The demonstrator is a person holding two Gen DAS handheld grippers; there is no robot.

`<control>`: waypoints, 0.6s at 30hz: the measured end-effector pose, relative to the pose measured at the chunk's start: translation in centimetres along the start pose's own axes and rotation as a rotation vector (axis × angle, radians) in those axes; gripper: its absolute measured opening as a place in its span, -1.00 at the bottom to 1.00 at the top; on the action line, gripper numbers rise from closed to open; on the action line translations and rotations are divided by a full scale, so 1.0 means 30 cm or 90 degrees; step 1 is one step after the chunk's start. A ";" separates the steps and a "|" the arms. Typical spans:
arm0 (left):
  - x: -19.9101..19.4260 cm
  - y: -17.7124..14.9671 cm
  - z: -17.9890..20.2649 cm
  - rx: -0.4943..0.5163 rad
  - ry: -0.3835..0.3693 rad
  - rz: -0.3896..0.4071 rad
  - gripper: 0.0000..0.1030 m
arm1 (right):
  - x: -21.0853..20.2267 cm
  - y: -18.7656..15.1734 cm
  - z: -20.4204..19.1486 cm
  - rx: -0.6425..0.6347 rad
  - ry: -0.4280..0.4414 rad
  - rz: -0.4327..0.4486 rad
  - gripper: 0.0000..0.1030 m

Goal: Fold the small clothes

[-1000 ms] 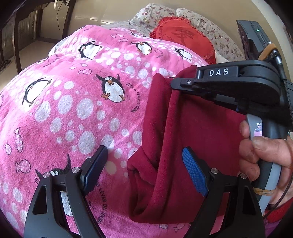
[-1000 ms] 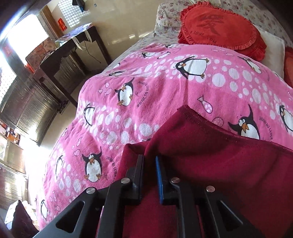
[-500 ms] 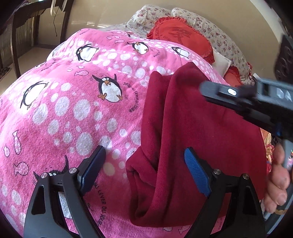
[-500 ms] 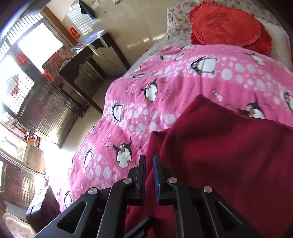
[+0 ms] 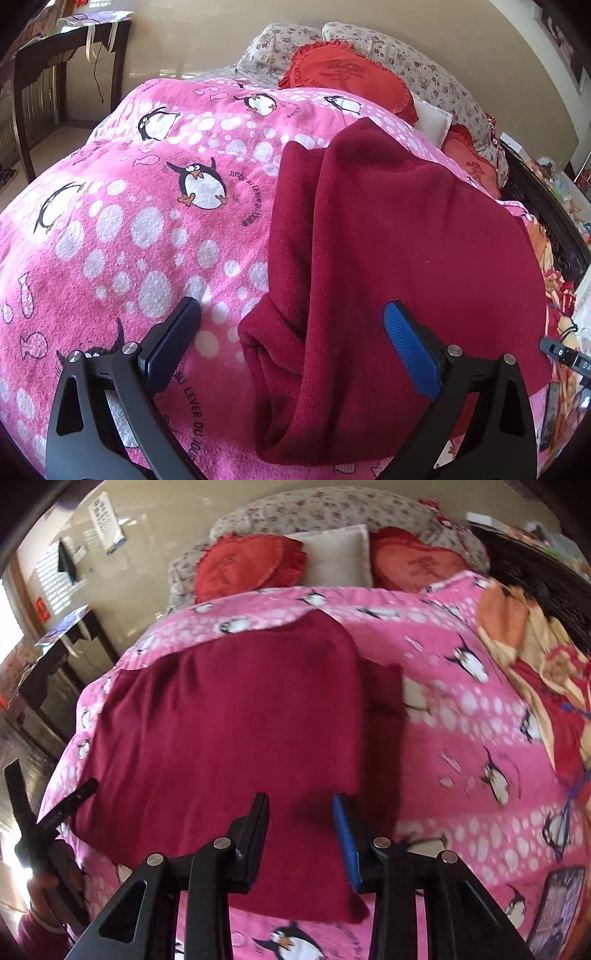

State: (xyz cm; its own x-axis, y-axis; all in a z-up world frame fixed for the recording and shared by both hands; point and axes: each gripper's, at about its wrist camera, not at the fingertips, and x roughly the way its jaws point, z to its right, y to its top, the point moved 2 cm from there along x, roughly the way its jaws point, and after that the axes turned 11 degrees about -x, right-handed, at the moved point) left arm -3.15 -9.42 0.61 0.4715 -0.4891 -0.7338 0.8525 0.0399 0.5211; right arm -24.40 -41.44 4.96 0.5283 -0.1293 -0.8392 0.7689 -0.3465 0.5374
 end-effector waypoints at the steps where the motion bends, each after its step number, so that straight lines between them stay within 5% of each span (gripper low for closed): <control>1: 0.003 -0.001 0.005 0.005 0.007 0.000 0.94 | 0.013 -0.024 0.021 0.016 0.021 -0.004 -0.35; 10: 0.018 -0.004 0.020 0.020 0.025 0.001 0.95 | -0.082 -0.021 -0.042 -0.014 0.020 0.025 -0.35; 18: 0.019 -0.004 0.018 0.023 0.025 -0.001 0.97 | -0.008 -0.077 -0.043 0.009 -0.009 -0.005 -0.33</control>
State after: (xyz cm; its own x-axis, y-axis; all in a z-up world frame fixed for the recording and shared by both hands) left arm -3.11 -10.17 0.36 0.4792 -0.4550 -0.7506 0.8450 0.0080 0.5347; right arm -25.84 -39.42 4.03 0.5174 -0.1391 -0.8444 0.7675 -0.3611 0.5297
